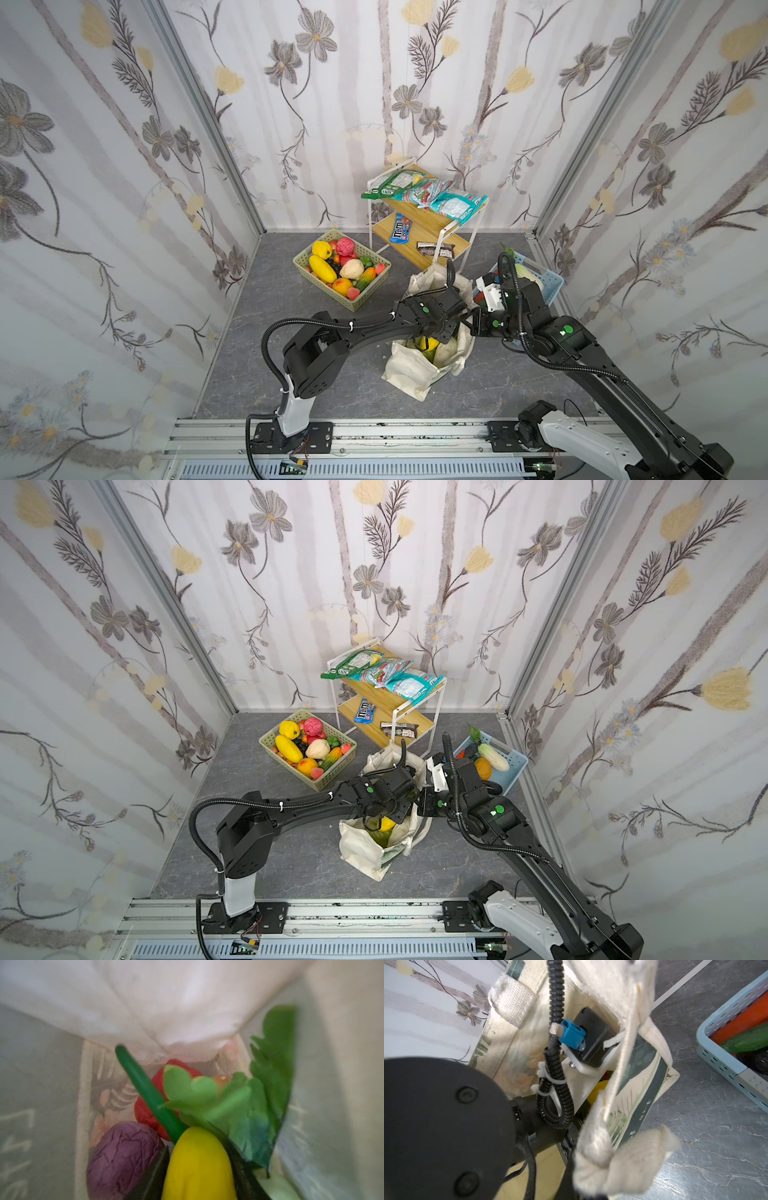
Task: Place the food into the grocery bag and tie it
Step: 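Lower the yellow melon into the bag held by the right gripper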
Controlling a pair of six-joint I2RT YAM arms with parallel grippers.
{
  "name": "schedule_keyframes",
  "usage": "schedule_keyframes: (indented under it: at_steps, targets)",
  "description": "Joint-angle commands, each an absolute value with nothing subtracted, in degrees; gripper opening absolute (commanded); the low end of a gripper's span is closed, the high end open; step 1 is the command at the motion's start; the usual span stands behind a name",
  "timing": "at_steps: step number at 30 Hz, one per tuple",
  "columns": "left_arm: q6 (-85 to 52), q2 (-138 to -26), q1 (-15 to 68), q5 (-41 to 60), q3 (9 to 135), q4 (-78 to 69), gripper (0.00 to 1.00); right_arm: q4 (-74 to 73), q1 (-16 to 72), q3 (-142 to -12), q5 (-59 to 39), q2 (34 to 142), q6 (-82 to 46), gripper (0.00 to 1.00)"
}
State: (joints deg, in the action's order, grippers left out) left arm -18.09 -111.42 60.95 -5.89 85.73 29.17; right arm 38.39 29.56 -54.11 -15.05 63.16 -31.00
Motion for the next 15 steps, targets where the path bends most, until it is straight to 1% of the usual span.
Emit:
schedule_keyframes:
  at_steps: [1, 7, 9, 12, 15]
  targets:
    - [-19.0, -111.4, 61.1, -6.2, 85.5, 31.9, 0.56, 34.4, 29.6, -54.6, -15.1, 63.4, -30.3, 0.02]
    - [-19.1, -108.0, 61.0, -5.9, 87.7, 34.1, 0.70, 34.4, 29.6, -54.5, -15.1, 63.6, -30.3, 0.02]
    - [-19.1, -106.8, 61.0, -5.1, 88.9, 34.9, 0.73, 34.4, 29.6, -54.4, -15.0, 63.6, -30.3, 0.02]
    - [-19.2, -104.9, 60.9, -3.7, 90.6, 35.7, 0.77, 34.4, 29.6, -54.2, -14.7, 63.4, -30.3, 0.02]
    - [-19.2, -103.2, 60.9, -3.3, 92.1, 36.7, 0.78, 34.4, 29.6, -54.1, -14.7, 63.2, -30.4, 0.02]
